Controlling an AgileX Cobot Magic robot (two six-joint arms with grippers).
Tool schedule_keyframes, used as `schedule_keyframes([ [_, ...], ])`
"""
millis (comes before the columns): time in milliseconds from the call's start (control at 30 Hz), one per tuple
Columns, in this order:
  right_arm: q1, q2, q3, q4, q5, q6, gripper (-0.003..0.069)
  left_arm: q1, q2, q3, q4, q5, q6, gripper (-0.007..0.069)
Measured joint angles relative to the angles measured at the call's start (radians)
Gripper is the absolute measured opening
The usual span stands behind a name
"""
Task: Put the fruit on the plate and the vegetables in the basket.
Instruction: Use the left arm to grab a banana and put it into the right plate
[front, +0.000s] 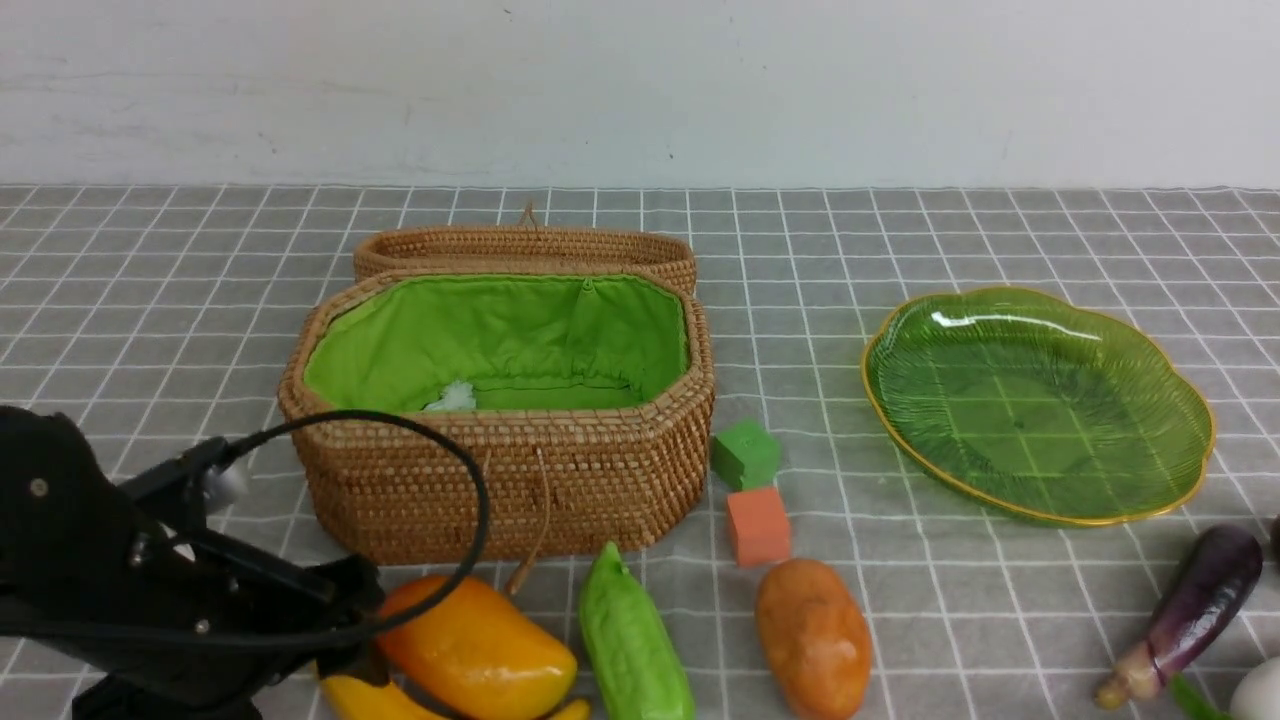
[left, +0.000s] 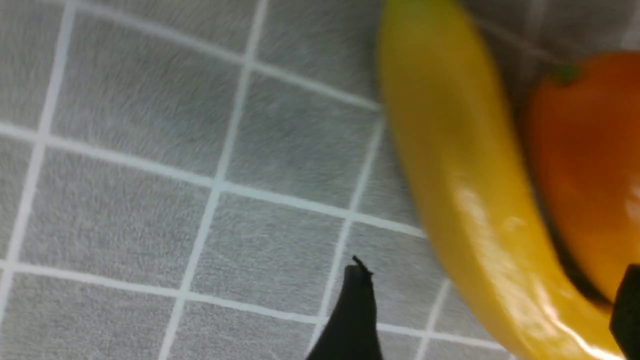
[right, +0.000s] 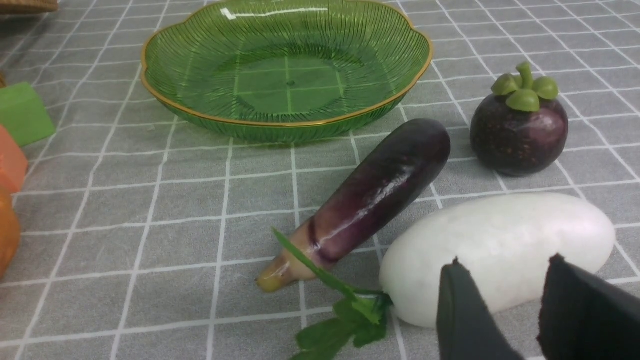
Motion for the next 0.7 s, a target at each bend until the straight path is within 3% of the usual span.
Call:
schedule_keyframes([
  [267, 0.000, 0.000, 0.000, 0.000, 0.000, 0.000, 0.0240, 0.000, 0.106, -0.004, -0.029, -0.076, -0.027, 0.0552],
  [700, 0.000, 0.000, 0.000, 0.000, 0.000, 0.000, 0.0240, 0.000, 0.127, -0.004, -0.018, -0.113, -0.045, 0.0542],
])
